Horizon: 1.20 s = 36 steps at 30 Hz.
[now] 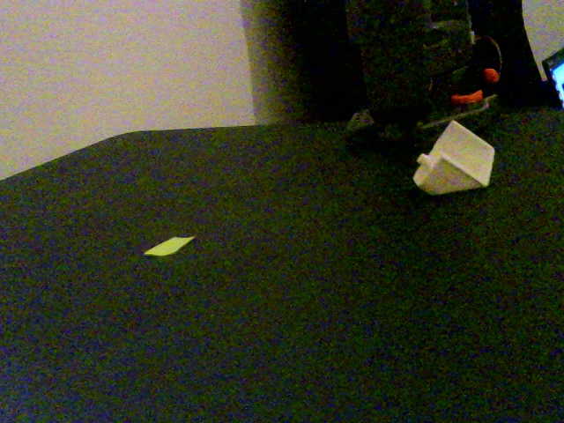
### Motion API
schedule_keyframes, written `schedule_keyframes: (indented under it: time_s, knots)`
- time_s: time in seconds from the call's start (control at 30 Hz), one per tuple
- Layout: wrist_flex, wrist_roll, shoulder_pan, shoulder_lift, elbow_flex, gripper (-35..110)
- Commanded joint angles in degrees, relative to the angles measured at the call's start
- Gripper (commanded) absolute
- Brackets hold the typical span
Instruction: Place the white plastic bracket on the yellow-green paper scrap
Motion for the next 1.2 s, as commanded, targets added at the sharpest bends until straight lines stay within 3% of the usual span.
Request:
schedule_keyframes:
  time_s: [0.0, 0.13, 0.23, 0.63, 1.17]
  knots:
    - [-1.41, 4.22, -5.01, 8.26, 6.86, 4]
    - [-3.43, 8.53, -8.26, 16.87, 17.23, 22]
    - [-3.43, 9.14, -8.88, 18.46, 20.57, 26]
    - [-12.92, 10.55, -10.81, 8.26, 25.14, 31]
    - [-20.30, 15.38, -14.15, 9.58, 35.24, 33]
